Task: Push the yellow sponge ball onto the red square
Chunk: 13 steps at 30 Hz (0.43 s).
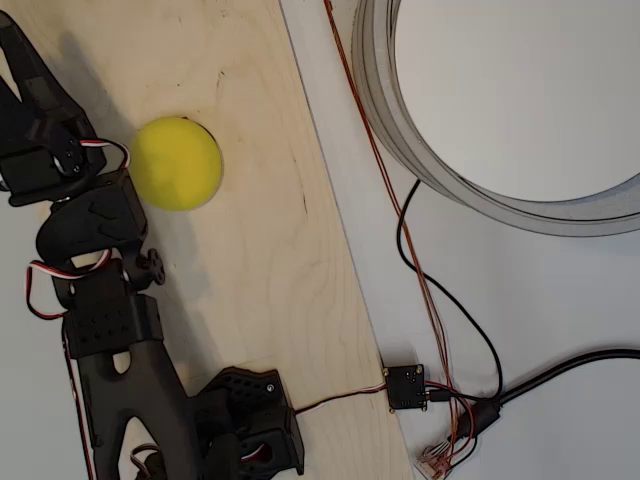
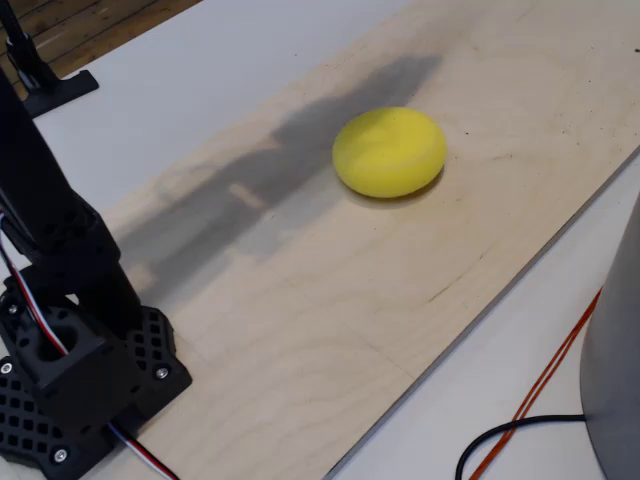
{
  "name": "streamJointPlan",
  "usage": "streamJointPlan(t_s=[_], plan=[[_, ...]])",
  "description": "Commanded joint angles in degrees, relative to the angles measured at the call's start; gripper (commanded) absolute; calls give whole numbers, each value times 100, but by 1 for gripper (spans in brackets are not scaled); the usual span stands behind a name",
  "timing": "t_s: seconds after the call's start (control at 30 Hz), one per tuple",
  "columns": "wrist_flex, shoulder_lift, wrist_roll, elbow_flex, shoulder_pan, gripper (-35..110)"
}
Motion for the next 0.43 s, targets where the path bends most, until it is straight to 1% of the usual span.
streamJointPlan(t_s=[0.0,0.4], plan=[[-149,176,299,-149,35,0],[-149,123,325,-114,-9,0]])
